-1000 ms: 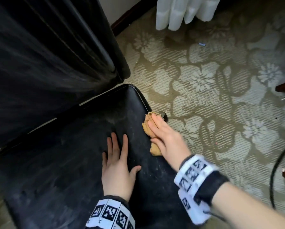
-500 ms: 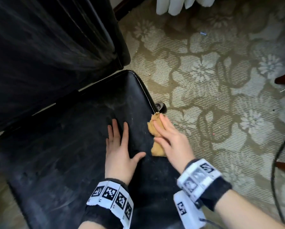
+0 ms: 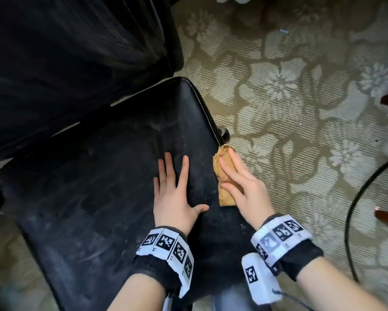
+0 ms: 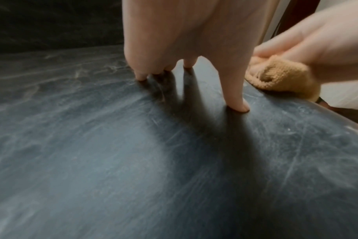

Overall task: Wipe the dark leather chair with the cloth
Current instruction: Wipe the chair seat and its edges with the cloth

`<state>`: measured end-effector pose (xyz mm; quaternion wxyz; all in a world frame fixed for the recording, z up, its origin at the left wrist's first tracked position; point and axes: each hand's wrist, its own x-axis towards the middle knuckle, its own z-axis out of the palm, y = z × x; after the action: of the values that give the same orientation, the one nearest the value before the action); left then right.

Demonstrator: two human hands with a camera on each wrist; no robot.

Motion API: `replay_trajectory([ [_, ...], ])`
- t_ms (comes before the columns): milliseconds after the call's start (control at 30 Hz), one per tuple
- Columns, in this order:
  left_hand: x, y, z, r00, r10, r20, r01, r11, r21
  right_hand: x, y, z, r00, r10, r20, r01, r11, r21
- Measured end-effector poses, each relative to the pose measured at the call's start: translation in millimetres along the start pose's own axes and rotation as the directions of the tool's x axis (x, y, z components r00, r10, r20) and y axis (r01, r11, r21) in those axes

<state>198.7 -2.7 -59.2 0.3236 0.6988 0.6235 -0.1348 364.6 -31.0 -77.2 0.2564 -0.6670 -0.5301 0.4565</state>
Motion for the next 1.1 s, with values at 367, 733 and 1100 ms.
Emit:
replay_trajectory([
  [367, 0.9, 0.2, 1.3, 1.0, 0.0, -0.003, 0.0, 1.0, -0.005, -14.1, 5.2, -27.5, 0.973, 0.186, 0.133, -0.209, 0.959, 0.19],
  [733, -1.6, 0.8, -1.0, 1.0, 0.006, -0.004, -0.006, 1.0, 0.011, -19.8, 19.5, -32.1, 0.96, 0.275, 0.053, -0.28, 0.927, 0.251],
  [1100, -30.2, 12.3, 16.7, 0.989, 0.109, 0.104, -0.129, 0.97, 0.207, -34.1, 32.4, -34.4, 0.91, 0.416, 0.005, -0.41, 0.895, 0.174],
])
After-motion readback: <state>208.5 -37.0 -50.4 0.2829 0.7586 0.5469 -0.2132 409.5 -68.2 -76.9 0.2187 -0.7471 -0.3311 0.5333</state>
